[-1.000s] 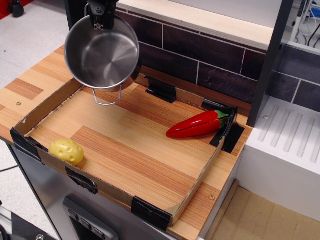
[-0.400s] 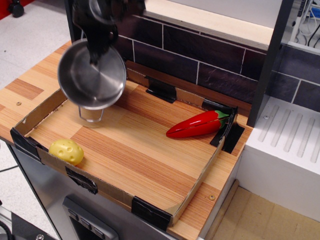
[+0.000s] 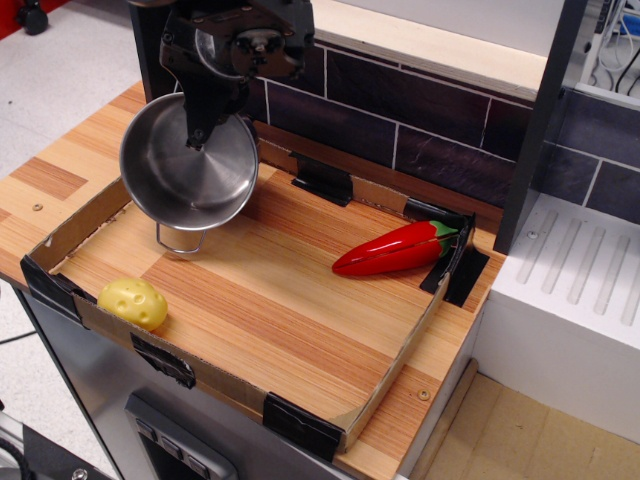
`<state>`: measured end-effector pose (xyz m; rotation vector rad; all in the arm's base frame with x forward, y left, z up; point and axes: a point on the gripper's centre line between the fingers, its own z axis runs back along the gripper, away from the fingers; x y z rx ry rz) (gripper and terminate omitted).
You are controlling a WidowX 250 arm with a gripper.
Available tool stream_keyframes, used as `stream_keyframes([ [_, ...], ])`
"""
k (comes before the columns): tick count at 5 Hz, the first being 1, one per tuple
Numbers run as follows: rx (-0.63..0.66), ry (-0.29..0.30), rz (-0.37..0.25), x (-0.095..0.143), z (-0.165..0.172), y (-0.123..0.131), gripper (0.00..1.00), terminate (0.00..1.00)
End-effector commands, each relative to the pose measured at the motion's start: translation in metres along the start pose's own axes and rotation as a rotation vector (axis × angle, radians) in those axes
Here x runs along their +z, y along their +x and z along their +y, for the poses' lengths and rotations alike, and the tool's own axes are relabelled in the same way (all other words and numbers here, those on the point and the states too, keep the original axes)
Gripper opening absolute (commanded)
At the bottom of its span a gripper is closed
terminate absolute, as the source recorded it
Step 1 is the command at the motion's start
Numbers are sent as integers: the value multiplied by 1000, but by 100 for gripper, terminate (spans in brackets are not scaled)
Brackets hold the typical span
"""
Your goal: Topple metal pot
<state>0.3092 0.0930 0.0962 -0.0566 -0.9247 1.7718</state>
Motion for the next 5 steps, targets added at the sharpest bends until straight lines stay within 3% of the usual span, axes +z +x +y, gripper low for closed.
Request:
stream_keyframes([
  [1, 9, 37, -17, 30, 0, 9, 100, 0],
  [2, 6, 41, -34, 32, 4, 11, 100, 0],
  [3, 51, 144, -18, 45, -3, 19, 100, 0],
  [5, 94, 407, 43, 90, -33, 46, 100, 0],
])
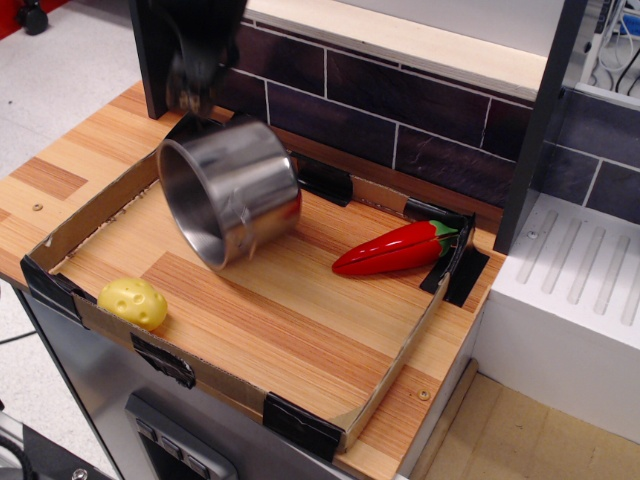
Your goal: Topple metal pot
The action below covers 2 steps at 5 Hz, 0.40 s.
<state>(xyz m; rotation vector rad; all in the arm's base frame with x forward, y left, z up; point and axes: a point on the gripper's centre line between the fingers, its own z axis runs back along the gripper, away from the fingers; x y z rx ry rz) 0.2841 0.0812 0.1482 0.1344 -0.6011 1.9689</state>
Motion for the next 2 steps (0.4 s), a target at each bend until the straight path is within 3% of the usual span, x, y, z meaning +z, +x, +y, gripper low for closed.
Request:
stream_keyframes([
  [1, 50, 61, 75, 55, -13, 33, 100, 0],
  [2, 59, 64, 92, 61, -17, 37, 100, 100],
])
